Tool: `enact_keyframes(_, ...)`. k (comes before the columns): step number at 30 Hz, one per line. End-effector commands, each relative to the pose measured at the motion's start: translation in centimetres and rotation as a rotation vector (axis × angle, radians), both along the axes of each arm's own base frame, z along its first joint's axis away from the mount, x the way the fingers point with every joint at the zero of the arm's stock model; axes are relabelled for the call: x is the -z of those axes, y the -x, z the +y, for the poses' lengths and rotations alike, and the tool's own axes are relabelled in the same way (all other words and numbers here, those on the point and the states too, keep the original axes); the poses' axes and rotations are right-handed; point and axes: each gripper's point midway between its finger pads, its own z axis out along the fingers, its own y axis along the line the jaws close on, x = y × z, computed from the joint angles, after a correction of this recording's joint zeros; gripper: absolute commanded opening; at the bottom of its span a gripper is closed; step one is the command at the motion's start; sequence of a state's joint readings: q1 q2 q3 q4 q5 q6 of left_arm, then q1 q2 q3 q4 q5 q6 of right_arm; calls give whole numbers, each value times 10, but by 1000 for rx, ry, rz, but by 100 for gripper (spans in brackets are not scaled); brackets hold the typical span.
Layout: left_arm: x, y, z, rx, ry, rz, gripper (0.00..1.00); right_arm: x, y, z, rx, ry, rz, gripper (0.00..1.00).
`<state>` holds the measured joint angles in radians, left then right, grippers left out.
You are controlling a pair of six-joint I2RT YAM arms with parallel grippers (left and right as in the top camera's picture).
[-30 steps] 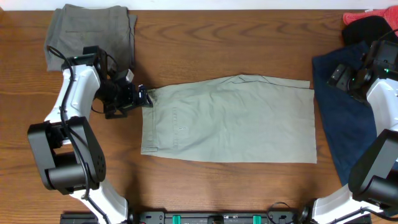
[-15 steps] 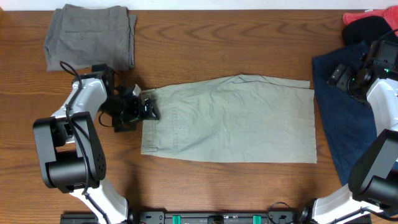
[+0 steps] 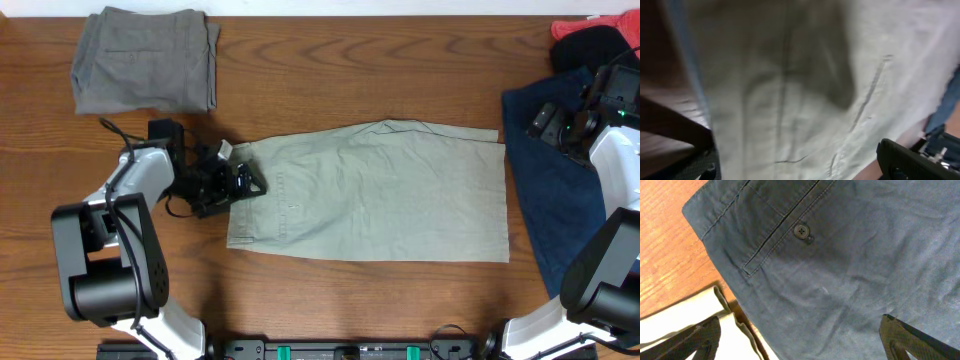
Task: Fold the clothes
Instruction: 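Lift the left edge and fold it rightward over the pants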
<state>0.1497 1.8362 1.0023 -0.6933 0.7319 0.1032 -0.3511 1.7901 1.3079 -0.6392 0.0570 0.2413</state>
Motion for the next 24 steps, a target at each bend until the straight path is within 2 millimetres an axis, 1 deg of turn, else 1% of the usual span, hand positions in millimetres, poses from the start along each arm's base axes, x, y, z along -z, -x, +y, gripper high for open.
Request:
enact_keyframes(1, 46, 44, 0, 22, -35, 153, 95, -13, -2, -2, -5, 20, -26, 99)
enact_keyframes(3, 48, 47, 0, 22, -34, 156, 87, -13, -2, -2, -5, 20, -26, 99)
enact_keyframes(6, 48, 47, 0, 22, -35, 154, 73, -13, -2, -2, -5, 20, -26, 99)
enact_keyframes(7, 48, 46, 0, 22, -35, 154, 72, -13, -2, -2, -5, 20, -26, 99)
enact_keyframes(8, 48, 46, 0, 22, -35, 152, 67, -13, -2, -2, -5, 20, -26, 99)
enact_keyframes(9, 48, 46, 0, 22, -36, 150, 60, -13, -2, -2, -5, 20, -26, 99)
enact_keyframes(12, 49, 45, 1, 22, -43, 148, 43, -13, -2, -2, -5, 20, -26, 99)
enact_keyframes(14, 49, 45, 1, 22, -45, 147, 32, -13, -2, -2, -5, 20, -26, 99)
enact_keyframes(17, 50, 43, 2, 7, -52, 151, 6, -13, -2, -2, -5, 20, -26, 99)
enact_keyframes(21, 55, 43, 10, -21, -101, 172, 7, -13, -2, -2, -5, 20, -26, 99)
enact_keyframes(24, 62, 47, 26, -74, -213, 231, 6, -13, -2, -2, -5, 20, -26, 99)
